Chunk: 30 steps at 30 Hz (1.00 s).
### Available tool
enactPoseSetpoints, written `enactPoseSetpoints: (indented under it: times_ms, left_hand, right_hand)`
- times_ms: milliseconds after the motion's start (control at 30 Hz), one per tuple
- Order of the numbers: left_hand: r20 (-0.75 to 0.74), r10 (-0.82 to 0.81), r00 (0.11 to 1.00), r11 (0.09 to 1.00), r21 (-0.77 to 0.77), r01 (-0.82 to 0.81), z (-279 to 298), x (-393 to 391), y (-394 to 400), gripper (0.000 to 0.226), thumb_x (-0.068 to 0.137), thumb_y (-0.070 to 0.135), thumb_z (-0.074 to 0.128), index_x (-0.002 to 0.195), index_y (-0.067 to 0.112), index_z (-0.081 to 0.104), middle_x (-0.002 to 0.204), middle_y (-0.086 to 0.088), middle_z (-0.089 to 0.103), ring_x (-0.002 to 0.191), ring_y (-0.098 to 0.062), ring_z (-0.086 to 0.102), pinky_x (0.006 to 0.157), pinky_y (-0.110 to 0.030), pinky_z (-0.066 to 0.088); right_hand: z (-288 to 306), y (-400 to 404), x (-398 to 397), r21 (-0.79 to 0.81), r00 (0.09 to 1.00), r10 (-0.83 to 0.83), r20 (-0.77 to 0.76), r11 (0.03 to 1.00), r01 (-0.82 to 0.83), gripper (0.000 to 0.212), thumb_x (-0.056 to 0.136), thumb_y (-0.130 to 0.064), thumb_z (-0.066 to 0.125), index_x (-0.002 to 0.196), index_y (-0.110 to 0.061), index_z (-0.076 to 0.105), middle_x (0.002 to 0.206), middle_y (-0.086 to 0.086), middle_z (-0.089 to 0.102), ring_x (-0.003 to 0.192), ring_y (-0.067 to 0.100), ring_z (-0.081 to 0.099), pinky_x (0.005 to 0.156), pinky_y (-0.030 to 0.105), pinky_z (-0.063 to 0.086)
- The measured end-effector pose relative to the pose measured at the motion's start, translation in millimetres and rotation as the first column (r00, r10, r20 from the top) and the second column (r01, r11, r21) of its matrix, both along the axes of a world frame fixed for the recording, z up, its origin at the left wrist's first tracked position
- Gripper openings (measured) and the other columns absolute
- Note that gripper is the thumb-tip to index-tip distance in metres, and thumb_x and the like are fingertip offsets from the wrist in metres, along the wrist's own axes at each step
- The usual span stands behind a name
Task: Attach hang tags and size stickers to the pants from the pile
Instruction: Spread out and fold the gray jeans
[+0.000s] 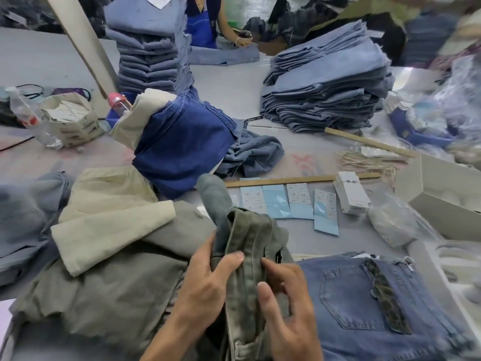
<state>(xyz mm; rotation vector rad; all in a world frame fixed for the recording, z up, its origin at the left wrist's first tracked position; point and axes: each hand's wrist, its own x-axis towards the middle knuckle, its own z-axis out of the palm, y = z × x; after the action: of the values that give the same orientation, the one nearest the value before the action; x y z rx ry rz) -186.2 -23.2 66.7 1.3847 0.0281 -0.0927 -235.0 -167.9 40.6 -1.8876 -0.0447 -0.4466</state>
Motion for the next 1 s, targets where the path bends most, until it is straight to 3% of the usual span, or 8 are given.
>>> enactPoseSetpoints:
  times_ms: [167,300,467,633,733,800,900,1000]
  left_hand:
    - [0.056,-0.185,0.981,0.932,-0.308,0.193,64.6,11.9,-98.2,0.026,0.083,0.018,0.065,0.104,0.029,0.075,0.103,-0.007,0.076,0.091,-0.018,0.071,0.077,-0.029,0.058]
    - [0.072,-0.29,0.954,0.835,-0.468,0.289,94.9,19.8,-141.9,0.026,0.084,0.017,0.065,0.106,0.027,0.075,0.1,-0.005,0.076,0.086,-0.017,0.072,0.072,-0.029,0.059]
    - [-0.064,-0.317,0.946,0.81,-0.538,0.235,51.7,19.9,-156.4,0.058,0.077,0.037,0.079,0.13,0.017,0.066,0.124,-0.017,0.071,0.11,-0.034,0.07,0.086,-0.042,0.057]
    - [-0.488,-0.066,0.87,0.977,-0.208,-0.042,-73.5,15.4,-154.4,0.036,0.088,0.027,0.071,0.119,0.009,0.07,0.113,-0.02,0.074,0.099,-0.038,0.072,0.08,-0.048,0.06]
    - [-0.609,0.084,0.789,0.996,0.049,-0.068,-136.9,8.9,-139.9,0.014,0.097,0.008,0.062,0.106,0.007,0.073,0.109,-0.017,0.076,0.086,-0.025,0.073,0.077,-0.039,0.057]
    - [-0.612,0.1,0.784,0.993,0.116,-0.036,-150.4,13.5,-136.4,0.016,0.098,0.007,0.059,0.104,0.008,0.074,0.102,-0.014,0.078,0.087,-0.029,0.074,0.081,-0.043,0.058]
    - [-0.574,0.047,0.817,0.995,0.096,0.01,-147.2,22.4,-133.1,0.018,0.1,0.009,0.056,0.105,0.01,0.073,0.101,-0.014,0.078,0.092,-0.033,0.075,0.085,-0.049,0.058]
    - [-0.539,0.032,0.842,0.998,0.067,0.005,-145.2,19.4,-124.8,0.019,0.101,0.007,0.055,0.108,0.012,0.072,0.102,-0.012,0.078,0.095,-0.031,0.075,0.079,-0.041,0.057]
  right_hand:
    - [96.6,-77.2,10.3,-0.022,0.98,-0.131,0.15,0.991,0.135,0.02,0.097,-0.046,0.053,0.106,-0.041,0.069,0.122,-0.006,0.058,0.123,0.015,0.057,0.101,0.023,0.044]
    - [156.0,-121.7,14.5,-0.205,0.961,-0.131,0.243,0.962,0.182,0.019,0.098,-0.034,0.055,0.108,-0.026,0.069,0.121,-0.005,0.058,0.123,0.021,0.057,0.104,0.034,0.043]
    - [152.3,-149.1,35.9,-0.346,0.968,-0.068,0.243,0.926,0.152,0.014,0.099,-0.035,0.057,0.101,-0.027,0.068,0.107,-0.012,0.06,0.111,0.017,0.059,0.095,0.029,0.044]
    - [16.5,-177.9,49.4,-0.581,0.969,-0.159,-0.187,0.813,0.021,0.024,0.099,-0.038,0.057,0.117,-0.024,0.065,0.116,-0.008,0.06,0.112,0.019,0.055,0.098,0.036,0.046]
    - [-62.2,-156.1,22.7,-0.76,0.839,-0.203,-0.505,0.565,-0.322,0.047,0.103,-0.047,0.038,0.141,-0.025,0.055,0.145,0.0,0.051,0.135,0.025,0.047,0.113,0.043,0.038]
    - [-78.8,-148.9,12.0,-0.781,0.839,-0.2,-0.506,0.519,-0.347,0.051,0.098,-0.048,0.038,0.136,-0.024,0.063,0.141,0.0,0.058,0.13,0.025,0.055,0.107,0.045,0.046]
    - [-64.0,-183.6,33.6,-0.687,0.894,-0.155,-0.42,0.698,-0.202,0.051,0.097,-0.057,0.038,0.136,-0.031,0.059,0.142,-0.009,0.052,0.133,0.017,0.044,0.106,0.038,0.043]
    - [-46.3,-260.0,53.3,-0.73,0.86,-0.461,-0.218,0.662,0.17,0.043,0.095,-0.048,0.053,0.131,-0.026,0.061,0.134,-0.001,0.057,0.124,0.023,0.05,0.101,0.041,0.044]
